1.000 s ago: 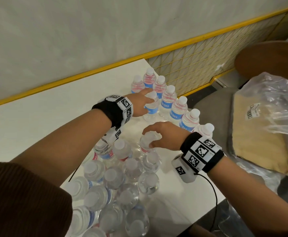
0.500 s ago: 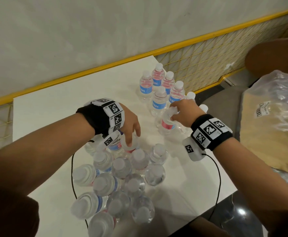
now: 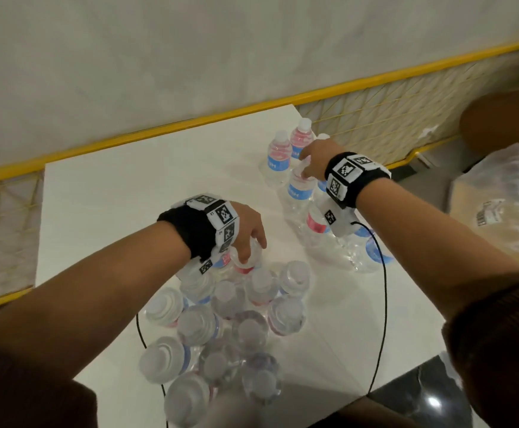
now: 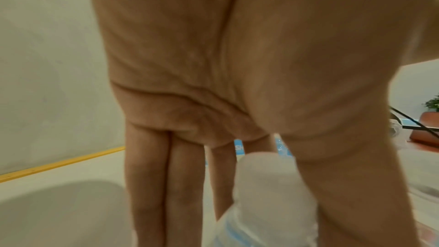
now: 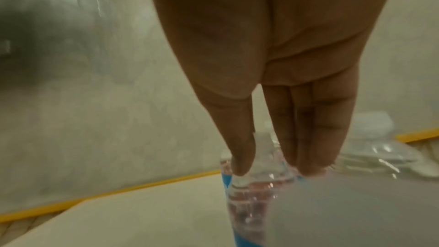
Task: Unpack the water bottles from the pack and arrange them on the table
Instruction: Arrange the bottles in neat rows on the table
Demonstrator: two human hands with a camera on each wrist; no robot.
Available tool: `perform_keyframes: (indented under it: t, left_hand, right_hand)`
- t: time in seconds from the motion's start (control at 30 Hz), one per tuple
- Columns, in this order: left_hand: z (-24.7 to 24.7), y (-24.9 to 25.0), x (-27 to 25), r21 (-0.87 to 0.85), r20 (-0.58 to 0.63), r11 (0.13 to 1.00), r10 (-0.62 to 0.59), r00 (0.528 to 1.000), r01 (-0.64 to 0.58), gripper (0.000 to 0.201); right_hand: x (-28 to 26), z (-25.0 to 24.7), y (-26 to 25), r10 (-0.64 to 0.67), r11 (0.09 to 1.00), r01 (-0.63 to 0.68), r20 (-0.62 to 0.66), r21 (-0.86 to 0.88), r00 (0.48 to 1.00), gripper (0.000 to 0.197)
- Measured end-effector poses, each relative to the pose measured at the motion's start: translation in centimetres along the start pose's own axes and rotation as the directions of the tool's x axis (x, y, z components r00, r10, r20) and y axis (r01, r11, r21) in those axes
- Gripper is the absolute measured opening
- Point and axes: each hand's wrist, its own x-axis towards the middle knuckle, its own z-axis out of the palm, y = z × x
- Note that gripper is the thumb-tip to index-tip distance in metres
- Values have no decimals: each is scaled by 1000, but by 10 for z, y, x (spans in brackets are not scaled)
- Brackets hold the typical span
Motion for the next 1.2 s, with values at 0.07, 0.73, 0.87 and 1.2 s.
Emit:
perform_keyframes:
  t: [0.07,0.73,0.87,1.2]
  left_hand:
    - [2,0,0,-9,-21,1000,2,1000,-2,54]
    - [6,-6,0,-17,-63,1000,25,998,-26,53]
    - [8,-6,3,-31,-94,999,17,995,-20,53]
    - [3,21,25,-100,-233,994,-68,970,45,44]
  right_hand:
    - [8,1,-3,5,1000,-4,25,-24,1000,41]
    - [4,-15,-12,88,991,-85,-23,103,996,62]
    - [-39,-16,0,43,992,-37,-52,121,998,59]
    - [-84,30,20,12,992,-17,35,129,999,33]
